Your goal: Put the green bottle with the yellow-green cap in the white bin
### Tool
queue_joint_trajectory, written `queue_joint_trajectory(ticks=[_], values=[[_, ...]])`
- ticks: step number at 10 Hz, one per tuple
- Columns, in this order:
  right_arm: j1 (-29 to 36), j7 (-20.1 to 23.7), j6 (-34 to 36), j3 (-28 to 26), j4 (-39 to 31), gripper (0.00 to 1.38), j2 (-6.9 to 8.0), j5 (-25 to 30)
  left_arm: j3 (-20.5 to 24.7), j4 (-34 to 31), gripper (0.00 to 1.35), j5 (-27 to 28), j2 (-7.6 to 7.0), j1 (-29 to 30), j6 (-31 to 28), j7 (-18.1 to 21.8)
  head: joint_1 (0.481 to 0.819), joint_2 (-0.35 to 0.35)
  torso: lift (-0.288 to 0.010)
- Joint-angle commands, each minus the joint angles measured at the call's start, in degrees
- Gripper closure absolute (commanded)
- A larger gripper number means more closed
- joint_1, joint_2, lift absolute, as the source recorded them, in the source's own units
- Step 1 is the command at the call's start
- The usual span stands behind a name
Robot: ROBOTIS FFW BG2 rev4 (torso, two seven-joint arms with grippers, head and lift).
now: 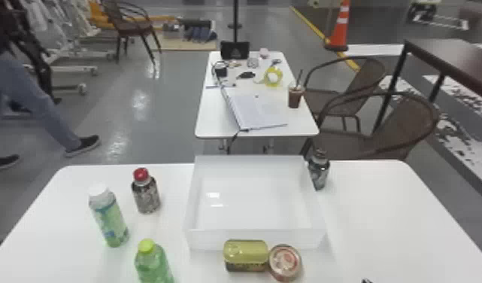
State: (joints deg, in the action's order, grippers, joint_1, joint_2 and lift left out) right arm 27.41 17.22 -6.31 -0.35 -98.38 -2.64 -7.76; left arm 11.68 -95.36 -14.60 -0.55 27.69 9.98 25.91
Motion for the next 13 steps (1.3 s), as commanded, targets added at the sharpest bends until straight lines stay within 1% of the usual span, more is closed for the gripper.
queue_joint_trajectory(ticks=[1, 2, 3, 4, 6, 7, 8, 9, 11, 12, 13], values=[[-0.08, 0.0, 0.07, 0.0, 0.03, 0.33, 0.0, -0.15, -0.16, -0.09, 0.09, 3.35, -0.07, -0.98, 0.4, 1.51, 0.549, 0.0, -0.1], [-0.25, 0.0, -0.01, 0.0, 0.12, 0.33, 0.0, -0.15, 0.89, -0.18, 0.09, 5.46, 0.7, -1.42, 0.48, 3.35, 0.549, 0.0, -0.1], [-0.34, 0.0, 0.07, 0.0, 0.21, 0.33, 0.0, -0.15, 1.77, -0.27, 0.09, 7.04, 0.7, -1.77, 0.57, 5.29, 0.549, 0.0, -0.1], [-0.34, 0.0, 0.07, 0.0, 0.29, 0.33, 0.0, -0.23, 1.77, -0.09, 0.09, 8.54, 0.7, -2.82, 0.31, 5.73, 0.549, 0.0, -0.1], [-0.6, 0.0, 0.07, 0.26, 0.47, 0.33, 0.0, -0.23, 0.54, 0.88, 0.09, 7.75, 0.7, -5.55, -1.98, 9.77, 0.549, 0.0, -0.1], [-0.78, 0.0, 0.07, 0.35, 0.65, 0.33, 0.09, -0.23, -0.6, 1.84, 0.09, 7.04, 0.2, -7.13, -3.21, 11.44, 0.549, 0.0, -0.1], [-0.87, 0.18, 0.07, 0.44, 0.73, 0.33, 0.18, -0.23, -1.57, 2.63, 0.09, 6.16, -0.77, -8.09, -4.09, 12.32, 0.549, 0.0, -0.1], [-0.95, 0.27, 0.07, 0.44, 0.91, 0.33, 0.35, -0.23, -2.1, 3.25, 0.09, 5.81, -1.3, -8.8, -4.88, 12.32, 0.549, 0.0, -0.1], [-1.13, 0.71, 0.07, 0.44, 1.17, 0.33, 0.79, -0.15, -2.19, 6.33, 0.11, 5.81, -1.91, -11.17, -4.88, 12.41, 0.549, 0.0, -0.1], [-1.22, 0.79, 0.07, 0.44, 1.26, 0.33, 0.88, -0.06, -1.92, 7.29, 0.24, 6.25, -2.18, -11.79, -4.7, 12.41, 0.549, 0.0, -0.1], [-1.22, 0.79, 0.07, 0.44, 1.61, 0.33, 1.14, -0.41, -1.31, 7.64, 0.52, 7.04, -2.09, -12.23, -4.53, 12.14, 0.549, 0.0, -0.1]])
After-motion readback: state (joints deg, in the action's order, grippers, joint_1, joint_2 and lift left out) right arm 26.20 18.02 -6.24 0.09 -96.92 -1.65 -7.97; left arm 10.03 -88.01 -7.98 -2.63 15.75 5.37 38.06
